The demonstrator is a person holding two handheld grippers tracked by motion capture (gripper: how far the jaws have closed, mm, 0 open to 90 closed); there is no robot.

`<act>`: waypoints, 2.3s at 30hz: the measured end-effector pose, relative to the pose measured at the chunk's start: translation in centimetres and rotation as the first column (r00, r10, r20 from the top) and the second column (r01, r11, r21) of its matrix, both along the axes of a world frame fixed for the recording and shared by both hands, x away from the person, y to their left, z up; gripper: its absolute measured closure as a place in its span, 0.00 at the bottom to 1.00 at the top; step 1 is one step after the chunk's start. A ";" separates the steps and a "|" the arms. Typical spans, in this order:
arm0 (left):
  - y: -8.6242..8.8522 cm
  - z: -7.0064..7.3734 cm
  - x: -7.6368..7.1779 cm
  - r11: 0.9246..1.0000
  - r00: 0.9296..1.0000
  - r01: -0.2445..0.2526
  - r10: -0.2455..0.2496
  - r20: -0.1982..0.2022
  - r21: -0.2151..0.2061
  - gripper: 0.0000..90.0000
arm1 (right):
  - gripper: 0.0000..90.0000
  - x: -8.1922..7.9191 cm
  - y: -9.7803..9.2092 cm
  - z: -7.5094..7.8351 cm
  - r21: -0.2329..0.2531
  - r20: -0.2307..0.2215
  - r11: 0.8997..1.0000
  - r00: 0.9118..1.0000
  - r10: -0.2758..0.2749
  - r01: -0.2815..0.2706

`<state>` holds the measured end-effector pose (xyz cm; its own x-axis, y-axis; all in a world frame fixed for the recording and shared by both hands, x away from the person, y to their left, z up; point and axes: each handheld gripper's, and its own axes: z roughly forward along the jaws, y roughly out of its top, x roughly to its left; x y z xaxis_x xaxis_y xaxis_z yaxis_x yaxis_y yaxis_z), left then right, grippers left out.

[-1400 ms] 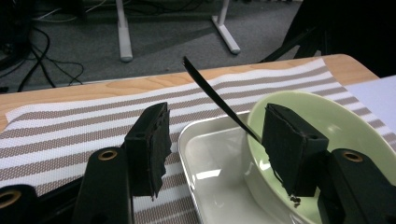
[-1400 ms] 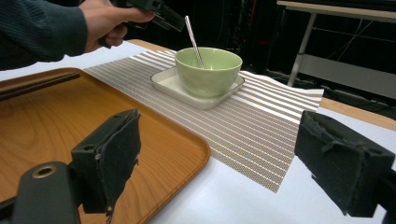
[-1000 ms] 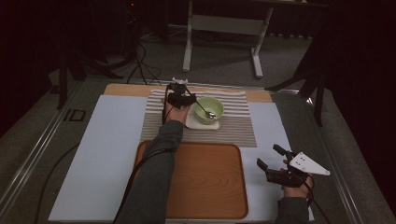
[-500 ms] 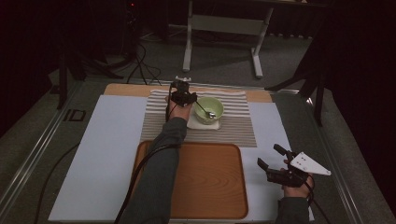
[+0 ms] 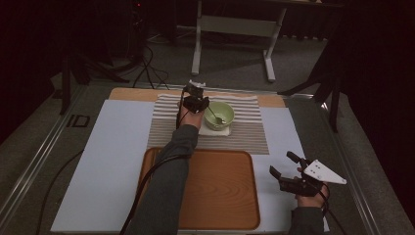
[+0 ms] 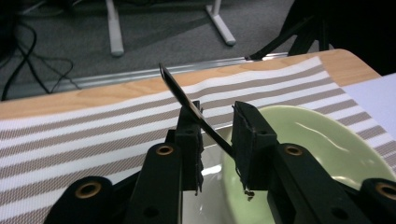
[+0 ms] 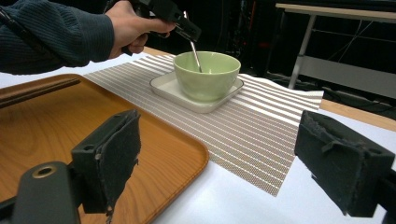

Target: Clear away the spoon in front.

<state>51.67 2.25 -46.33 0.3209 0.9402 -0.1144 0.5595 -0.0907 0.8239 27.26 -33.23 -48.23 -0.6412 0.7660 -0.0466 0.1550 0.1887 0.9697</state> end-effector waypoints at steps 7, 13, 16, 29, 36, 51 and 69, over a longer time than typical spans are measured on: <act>-1.8 0.3 -1.0 0.998 0.997 0.058 -0.058 0.043 0.000 0.87 | 0.15 0.0 0.0 0.0 0.000 0.001 1.000 1.000 -0.001 0.001; -2.4 1.0 -1.5 0.995 0.994 0.095 -0.093 0.063 -0.020 0.94 | 0.15 0.0 0.2 0.0 -0.002 0.000 1.000 1.000 0.002 -0.002; -2.8 1.4 -1.8 0.993 0.991 0.117 -0.114 0.071 -0.033 0.97 | 0.15 0.0 0.2 0.0 -0.001 0.000 1.000 1.000 0.002 -0.002; -2.9 3.2 -3.5 0.987 0.981 0.160 -0.154 0.118 -0.036 0.99 | 0.15 0.0 0.2 0.0 -0.006 0.002 1.000 1.000 0.002 -0.002; -1.7 4.4 -4.3 0.986 0.978 0.160 -0.153 0.140 -0.038 0.99 | 0.15 0.0 0.3 0.0 -0.007 0.004 1.000 1.000 -0.005 0.005; 1.2 6.3 -7.4 0.986 0.972 0.163 -0.154 0.178 -0.036 1.00 | 0.15 0.1 0.4 -0.1 -0.019 0.003 1.000 1.000 -0.013 0.013; 4.7 7.1 -11.3 0.987 0.975 0.159 -0.151 0.162 -0.032 1.00 | 0.15 -0.2 0.5 -0.1 -0.037 0.003 0.999 1.000 -0.011 0.011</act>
<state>40.39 6.90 -39.25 0.4797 0.8727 -0.0910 0.4033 -0.1272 0.9062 27.09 -32.70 -48.34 -0.6326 0.7707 -0.0769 0.1543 0.2227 0.9626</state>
